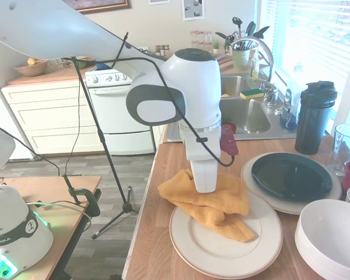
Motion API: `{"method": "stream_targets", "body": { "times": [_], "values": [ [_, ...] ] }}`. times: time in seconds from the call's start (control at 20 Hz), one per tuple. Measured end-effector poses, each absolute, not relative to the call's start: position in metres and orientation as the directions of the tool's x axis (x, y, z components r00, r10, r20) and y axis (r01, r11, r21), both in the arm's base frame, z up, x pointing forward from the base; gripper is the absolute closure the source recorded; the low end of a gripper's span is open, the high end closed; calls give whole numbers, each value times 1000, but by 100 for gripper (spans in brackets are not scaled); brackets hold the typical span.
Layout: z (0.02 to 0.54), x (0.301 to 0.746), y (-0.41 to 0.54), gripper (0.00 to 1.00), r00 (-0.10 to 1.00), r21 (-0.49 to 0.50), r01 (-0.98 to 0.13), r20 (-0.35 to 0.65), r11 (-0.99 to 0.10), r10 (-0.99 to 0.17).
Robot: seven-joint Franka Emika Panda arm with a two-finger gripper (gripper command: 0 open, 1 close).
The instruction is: Wipe the white plate in clockwise motion
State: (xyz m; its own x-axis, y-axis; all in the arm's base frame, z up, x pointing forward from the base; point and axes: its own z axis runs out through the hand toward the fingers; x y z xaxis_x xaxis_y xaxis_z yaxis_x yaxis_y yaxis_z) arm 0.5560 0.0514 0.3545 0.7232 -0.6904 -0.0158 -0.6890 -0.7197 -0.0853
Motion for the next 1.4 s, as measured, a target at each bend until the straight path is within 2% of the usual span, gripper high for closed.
{"method": "stream_targets", "body": {
  "times": [0.35, 0.6, 1.05, 1.4],
  "values": [
    [347, 603, 33, 100, 674, -92, -736, -18, -670, -738],
    [357, 618, -3, 100, 629, -99, -774, -9, -625, -778],
    [354, 611, -60, 100, 583, -75, -810, -8, -581, -812],
    [368, 569, -59, 100, 596, -60, -802, -7, -594, -803]
  ]
}}
